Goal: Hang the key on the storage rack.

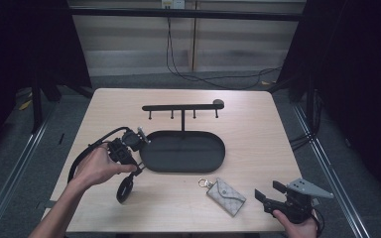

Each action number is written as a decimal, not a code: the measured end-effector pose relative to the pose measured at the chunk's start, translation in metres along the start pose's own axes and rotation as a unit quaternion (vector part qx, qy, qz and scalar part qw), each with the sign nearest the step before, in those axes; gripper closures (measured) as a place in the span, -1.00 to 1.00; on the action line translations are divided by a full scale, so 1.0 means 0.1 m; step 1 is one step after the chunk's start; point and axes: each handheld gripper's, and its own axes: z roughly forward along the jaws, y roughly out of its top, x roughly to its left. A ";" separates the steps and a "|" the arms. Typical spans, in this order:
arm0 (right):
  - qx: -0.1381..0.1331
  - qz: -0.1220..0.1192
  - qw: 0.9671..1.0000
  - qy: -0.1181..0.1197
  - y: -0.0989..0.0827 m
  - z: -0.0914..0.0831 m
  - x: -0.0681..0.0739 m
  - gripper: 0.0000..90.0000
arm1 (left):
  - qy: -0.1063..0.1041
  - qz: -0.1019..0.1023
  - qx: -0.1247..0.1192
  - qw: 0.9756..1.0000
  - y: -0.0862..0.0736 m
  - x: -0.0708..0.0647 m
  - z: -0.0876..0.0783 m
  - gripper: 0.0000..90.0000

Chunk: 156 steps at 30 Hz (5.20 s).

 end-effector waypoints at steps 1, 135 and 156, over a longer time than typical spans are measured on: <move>0.000 0.000 1.000 0.000 0.00 0.00 0.00 -0.48 | 0.000 0.000 0.000 1.000 0.00 0.00 0.00 0.57; 0.005 0.000 1.000 0.009 0.00 0.01 0.00 -0.47 | 0.072 -0.102 0.031 0.992 1.16 0.55 -0.64 0.57; 0.010 -0.005 1.000 0.010 0.00 0.01 0.00 -0.47 | 0.062 -0.135 0.022 0.989 1.20 0.65 -0.51 0.41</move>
